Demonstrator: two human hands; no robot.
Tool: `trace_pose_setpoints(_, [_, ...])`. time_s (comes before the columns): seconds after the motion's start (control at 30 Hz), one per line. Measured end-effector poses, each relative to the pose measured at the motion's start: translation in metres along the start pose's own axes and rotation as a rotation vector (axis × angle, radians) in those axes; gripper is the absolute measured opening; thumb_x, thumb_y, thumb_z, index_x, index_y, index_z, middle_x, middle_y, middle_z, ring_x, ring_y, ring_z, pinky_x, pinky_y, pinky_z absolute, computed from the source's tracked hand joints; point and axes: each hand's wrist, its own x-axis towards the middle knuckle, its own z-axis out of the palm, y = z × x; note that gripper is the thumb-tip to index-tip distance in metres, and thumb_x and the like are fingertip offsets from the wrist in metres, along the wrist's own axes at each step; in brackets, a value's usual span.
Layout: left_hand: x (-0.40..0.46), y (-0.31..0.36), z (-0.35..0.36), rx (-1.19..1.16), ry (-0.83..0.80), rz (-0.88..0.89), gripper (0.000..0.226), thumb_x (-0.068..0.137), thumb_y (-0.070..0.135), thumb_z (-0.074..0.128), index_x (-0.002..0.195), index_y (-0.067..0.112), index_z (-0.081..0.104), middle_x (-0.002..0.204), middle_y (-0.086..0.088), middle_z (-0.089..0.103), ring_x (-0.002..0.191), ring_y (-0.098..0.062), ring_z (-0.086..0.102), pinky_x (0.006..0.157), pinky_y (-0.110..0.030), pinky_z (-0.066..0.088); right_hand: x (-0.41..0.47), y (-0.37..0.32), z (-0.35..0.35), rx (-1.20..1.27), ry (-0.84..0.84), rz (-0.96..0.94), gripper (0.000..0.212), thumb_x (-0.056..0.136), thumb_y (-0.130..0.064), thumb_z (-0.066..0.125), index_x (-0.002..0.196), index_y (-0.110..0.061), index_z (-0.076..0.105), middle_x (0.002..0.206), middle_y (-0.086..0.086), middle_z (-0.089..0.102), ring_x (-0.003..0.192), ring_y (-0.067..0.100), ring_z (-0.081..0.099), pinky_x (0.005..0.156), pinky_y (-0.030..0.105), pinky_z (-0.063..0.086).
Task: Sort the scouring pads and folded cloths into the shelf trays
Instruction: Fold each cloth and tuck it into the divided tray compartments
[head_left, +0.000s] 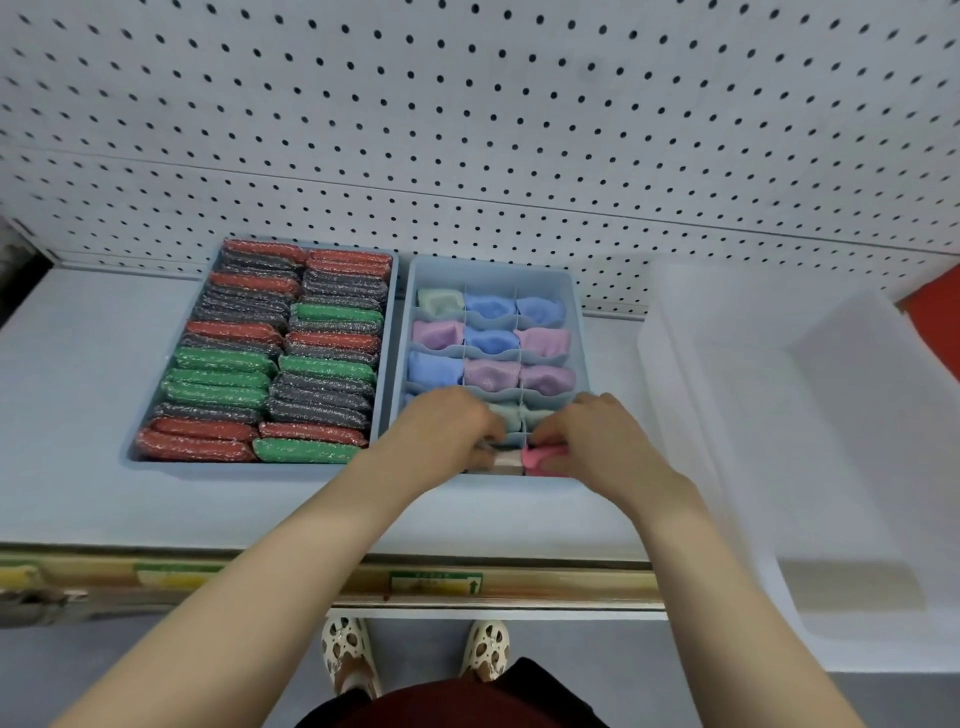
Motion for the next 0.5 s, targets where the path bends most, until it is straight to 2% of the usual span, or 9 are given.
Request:
trace_pose_setpoints(0.1, [0.002,0.008,0.0,0.082,-0.003,-0.008,0.011,0.086,0.027,0.065,0.095,0.031,0.07,0.079,0.0,0.049,0.091,-0.028,0.06,0.062,-0.029,0.033,0.002,-0.005,0.003,-0.063,0.034,0.01,0.017,0.083,-0.043,0.066,0.096,-0.036,0.075,0.086,-0.004,0.07,0.095,0.019,0.057,0.073,0.028,0.022])
trace_pose_setpoints(0.23, [-0.001,0.006,0.0,0.011,-0.011,-0.022,0.015,0.087,0.032,0.066,0.1,0.033,0.071,0.089,-0.001,0.061,0.097,-0.024,0.058,0.065,-0.028,0.036,-0.002,-0.004,0.0,-0.054,0.008,-0.009,0.015,0.085,-0.045,0.065,0.097,-0.042,0.074,0.086,-0.008,0.068,0.1,0.017,0.054,0.075,0.028,0.023])
trace_pose_setpoints(0.3, [-0.008,0.001,-0.004,-0.036,0.033,-0.027,0.011,0.086,0.028,0.065,0.095,0.031,0.07,0.083,0.0,0.06,0.093,-0.024,0.057,0.069,-0.032,0.046,0.001,-0.008,-0.004,-0.014,0.051,-0.027,0.01,0.08,-0.039,0.067,0.087,-0.037,0.075,0.081,-0.008,0.062,0.097,0.019,0.053,0.074,0.03,0.026])
trace_pose_setpoints(0.4, [-0.031,-0.015,-0.007,-0.03,0.106,-0.083,0.009,0.087,0.032,0.066,0.094,0.029,0.071,0.08,0.005,0.063,0.092,-0.02,0.057,0.072,-0.034,0.049,0.012,-0.023,-0.004,0.024,0.069,-0.097,0.01,0.078,-0.033,0.069,0.083,-0.027,0.075,0.073,-0.001,0.062,0.082,0.022,0.049,0.072,0.029,0.028])
trace_pose_setpoints(0.5, [-0.049,-0.021,-0.011,0.094,0.036,-0.114,0.01,0.088,0.025,0.061,0.093,0.028,0.07,0.085,0.002,0.064,0.09,-0.022,0.059,0.072,-0.036,0.051,0.02,-0.04,0.005,0.0,0.016,-0.151,0.017,0.085,-0.041,0.066,0.083,-0.026,0.073,0.066,-0.001,0.054,0.076,0.022,0.039,0.07,0.027,0.021])
